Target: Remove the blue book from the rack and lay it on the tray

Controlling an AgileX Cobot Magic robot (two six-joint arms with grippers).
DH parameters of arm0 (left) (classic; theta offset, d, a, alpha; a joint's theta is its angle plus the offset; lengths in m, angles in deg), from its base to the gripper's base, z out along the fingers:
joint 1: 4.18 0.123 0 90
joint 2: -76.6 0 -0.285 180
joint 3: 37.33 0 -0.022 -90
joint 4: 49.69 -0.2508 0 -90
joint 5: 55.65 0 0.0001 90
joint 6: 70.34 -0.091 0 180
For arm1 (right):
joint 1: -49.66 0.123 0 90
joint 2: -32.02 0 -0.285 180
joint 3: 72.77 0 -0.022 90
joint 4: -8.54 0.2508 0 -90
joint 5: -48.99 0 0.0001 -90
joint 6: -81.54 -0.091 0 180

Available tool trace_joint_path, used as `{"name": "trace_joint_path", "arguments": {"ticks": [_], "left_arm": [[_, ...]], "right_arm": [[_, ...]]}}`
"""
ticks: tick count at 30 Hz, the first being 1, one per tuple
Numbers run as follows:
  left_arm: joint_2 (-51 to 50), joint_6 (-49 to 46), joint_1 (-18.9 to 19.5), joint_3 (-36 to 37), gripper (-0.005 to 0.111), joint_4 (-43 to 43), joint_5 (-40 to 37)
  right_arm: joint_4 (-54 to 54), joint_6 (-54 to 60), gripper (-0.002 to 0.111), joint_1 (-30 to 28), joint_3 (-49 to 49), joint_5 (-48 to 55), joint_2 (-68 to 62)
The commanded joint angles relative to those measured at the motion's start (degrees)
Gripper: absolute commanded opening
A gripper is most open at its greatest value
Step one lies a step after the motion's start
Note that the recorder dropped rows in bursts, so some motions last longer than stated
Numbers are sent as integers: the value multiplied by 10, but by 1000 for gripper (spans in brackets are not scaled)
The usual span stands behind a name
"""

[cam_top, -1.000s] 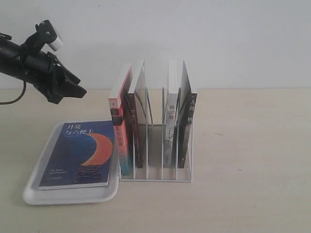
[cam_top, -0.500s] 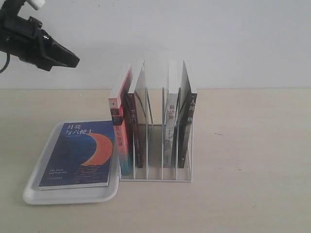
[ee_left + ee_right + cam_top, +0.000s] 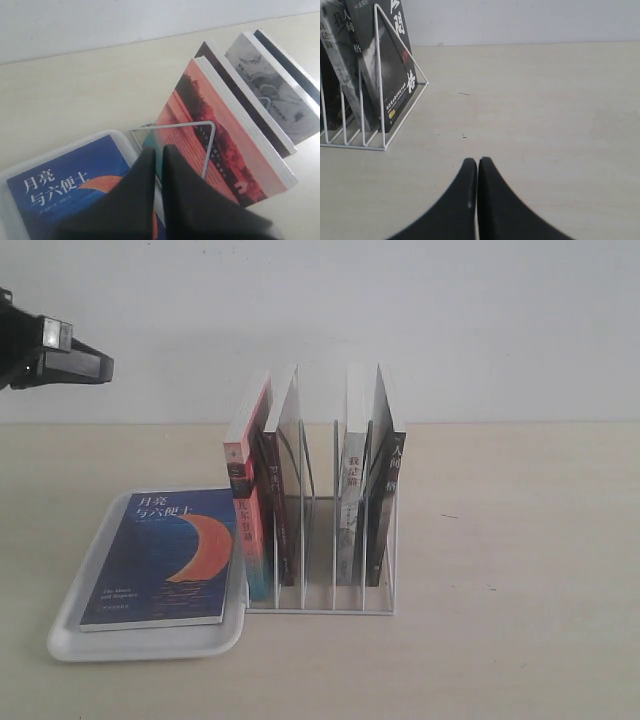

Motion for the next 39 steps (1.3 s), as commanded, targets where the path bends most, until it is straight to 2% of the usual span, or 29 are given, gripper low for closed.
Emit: {"name": "trace_joint_path", "arguments": {"ticks": [1, 5, 6, 11, 37, 39], "left_arm": [[6, -27, 1, 54, 4, 93, 28], [10, -155, 2, 137, 4, 334, 26], [11, -187, 2, 158, 4, 358, 21], [10, -190, 2, 186, 4, 358, 27], [10, -191, 2, 186, 4, 358, 26], [38, -191, 2, 186, 4, 358, 39]], "right_arm": [[-2, 2, 0, -2, 0, -3, 3], [-2, 2, 0, -2, 0, -3, 3], [-2, 2, 0, -2, 0, -3, 3], [-2, 2, 0, -2, 0, -3, 3], [-2, 2, 0, -2, 0, -3, 3], [-2, 2, 0, -2, 0, -3, 3]]}}
